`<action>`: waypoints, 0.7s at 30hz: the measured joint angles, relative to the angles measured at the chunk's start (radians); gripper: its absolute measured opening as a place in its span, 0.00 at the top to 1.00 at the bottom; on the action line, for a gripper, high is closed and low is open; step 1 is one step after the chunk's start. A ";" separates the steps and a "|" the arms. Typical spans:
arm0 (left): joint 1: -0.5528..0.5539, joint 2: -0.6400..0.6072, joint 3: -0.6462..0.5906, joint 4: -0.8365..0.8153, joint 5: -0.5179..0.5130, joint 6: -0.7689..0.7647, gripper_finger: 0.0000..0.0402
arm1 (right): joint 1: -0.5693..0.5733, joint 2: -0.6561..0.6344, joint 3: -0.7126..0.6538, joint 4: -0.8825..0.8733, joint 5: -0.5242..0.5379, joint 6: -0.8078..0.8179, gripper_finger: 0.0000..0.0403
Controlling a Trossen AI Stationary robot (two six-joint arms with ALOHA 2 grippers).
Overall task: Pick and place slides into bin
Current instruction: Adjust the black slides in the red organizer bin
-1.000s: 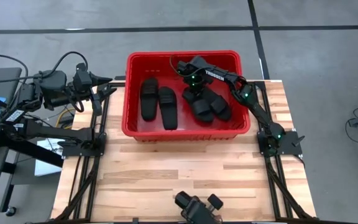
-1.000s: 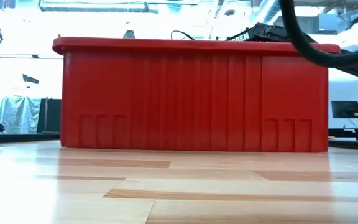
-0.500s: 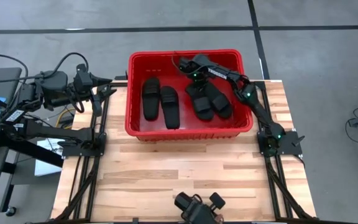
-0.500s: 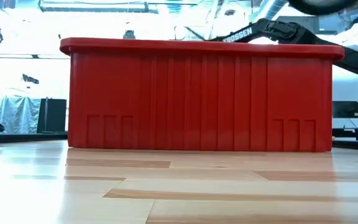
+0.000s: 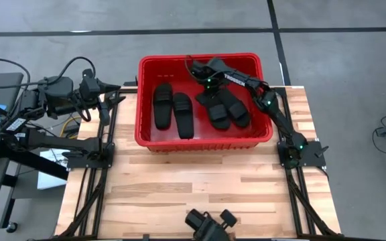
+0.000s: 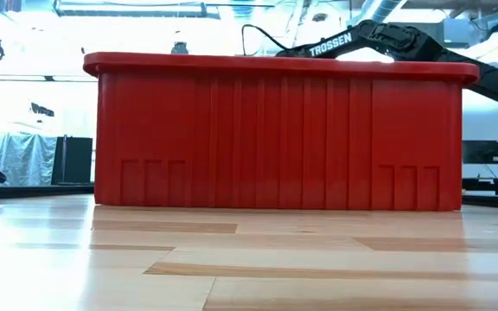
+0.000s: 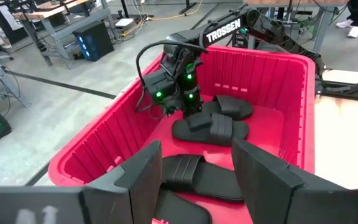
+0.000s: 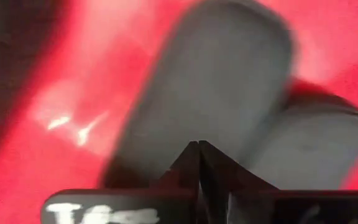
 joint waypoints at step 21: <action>0.000 0.000 0.000 0.002 0.000 0.000 0.53 | 0.050 0.000 -0.003 0.218 -0.126 -0.080 1.00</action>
